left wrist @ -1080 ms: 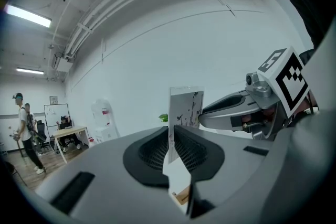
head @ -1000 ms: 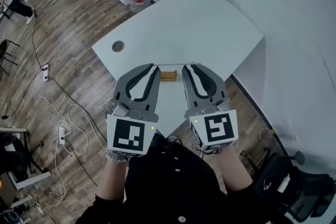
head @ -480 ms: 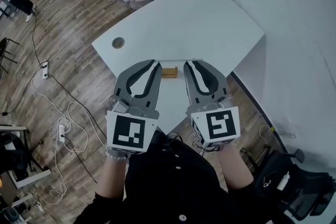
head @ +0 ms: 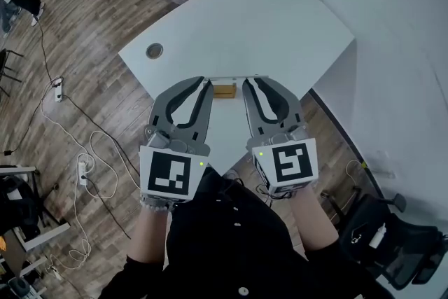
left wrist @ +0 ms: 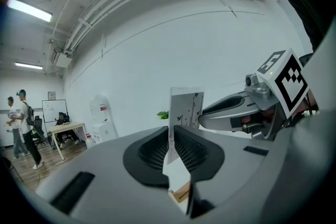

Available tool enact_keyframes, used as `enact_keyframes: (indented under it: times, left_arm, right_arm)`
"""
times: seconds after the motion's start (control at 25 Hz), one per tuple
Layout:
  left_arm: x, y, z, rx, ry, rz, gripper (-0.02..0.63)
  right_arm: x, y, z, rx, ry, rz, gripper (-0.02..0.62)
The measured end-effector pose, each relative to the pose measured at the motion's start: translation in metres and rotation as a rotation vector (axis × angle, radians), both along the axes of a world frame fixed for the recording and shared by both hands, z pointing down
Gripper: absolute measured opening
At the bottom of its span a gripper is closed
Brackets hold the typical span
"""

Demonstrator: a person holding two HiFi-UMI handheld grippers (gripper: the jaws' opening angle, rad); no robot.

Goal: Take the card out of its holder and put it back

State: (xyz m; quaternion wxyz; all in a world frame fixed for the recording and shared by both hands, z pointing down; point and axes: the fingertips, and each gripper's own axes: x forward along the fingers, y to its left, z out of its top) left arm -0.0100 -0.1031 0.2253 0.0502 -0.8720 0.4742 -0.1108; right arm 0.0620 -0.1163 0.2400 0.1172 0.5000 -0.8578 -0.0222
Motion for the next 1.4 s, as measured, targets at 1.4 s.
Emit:
enact_keyframes:
  times: [1.4]
  left_arm:
    - [0.003,-0.044,0.122,-0.128,-0.040,0.114,0.044]
  right_arm:
    - [0.000,-0.039,0.119,-0.187,0.028,0.049,0.084]
